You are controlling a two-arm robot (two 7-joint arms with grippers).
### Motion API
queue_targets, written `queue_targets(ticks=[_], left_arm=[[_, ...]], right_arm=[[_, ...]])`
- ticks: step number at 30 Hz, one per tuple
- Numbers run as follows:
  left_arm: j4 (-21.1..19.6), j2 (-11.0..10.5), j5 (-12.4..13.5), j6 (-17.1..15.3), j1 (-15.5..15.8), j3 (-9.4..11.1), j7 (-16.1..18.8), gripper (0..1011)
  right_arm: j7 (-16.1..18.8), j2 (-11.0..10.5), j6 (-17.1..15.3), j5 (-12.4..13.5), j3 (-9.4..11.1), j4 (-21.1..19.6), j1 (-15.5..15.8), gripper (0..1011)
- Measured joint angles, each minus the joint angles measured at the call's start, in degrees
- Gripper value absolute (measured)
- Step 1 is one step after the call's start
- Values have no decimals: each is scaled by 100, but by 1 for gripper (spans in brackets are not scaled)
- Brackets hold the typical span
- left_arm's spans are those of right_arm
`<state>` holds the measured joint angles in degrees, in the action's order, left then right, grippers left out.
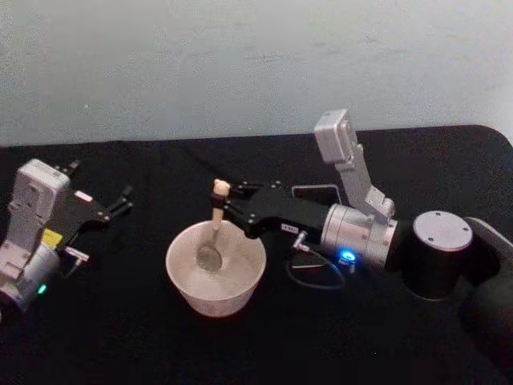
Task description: Pick up the stirring spoon with one hand, stir inside the cup, then place it back in its original position.
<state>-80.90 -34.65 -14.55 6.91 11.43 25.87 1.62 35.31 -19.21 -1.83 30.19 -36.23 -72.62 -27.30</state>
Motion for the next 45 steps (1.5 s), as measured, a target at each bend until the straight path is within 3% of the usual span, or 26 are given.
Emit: queue_targets(ticks=[6,12,21,30,37,45], left_arm=[[0,0,0,0,0,0,0,1001],[0,0,0,0,0,0,0,1002],[0,0,0,0,0,0,0,1001],[0,0,0,0,0,0,0,1001],[0,0,0,0,0,0,0,1001],[0,0,0,0,0,0,0,1001]], right_arm=[[-35,-20,9,-37,104,86,-19,214],[13,-190,-12,-9,228,-47,102,214],[215,-580,-116,209,350,-595,435,214],[452,-885,-179,391,275,-1061,685,214],[480,-852,-186,416,122,-1102,664,214],[351,-555,-128,300,-49,-825,449,214]])
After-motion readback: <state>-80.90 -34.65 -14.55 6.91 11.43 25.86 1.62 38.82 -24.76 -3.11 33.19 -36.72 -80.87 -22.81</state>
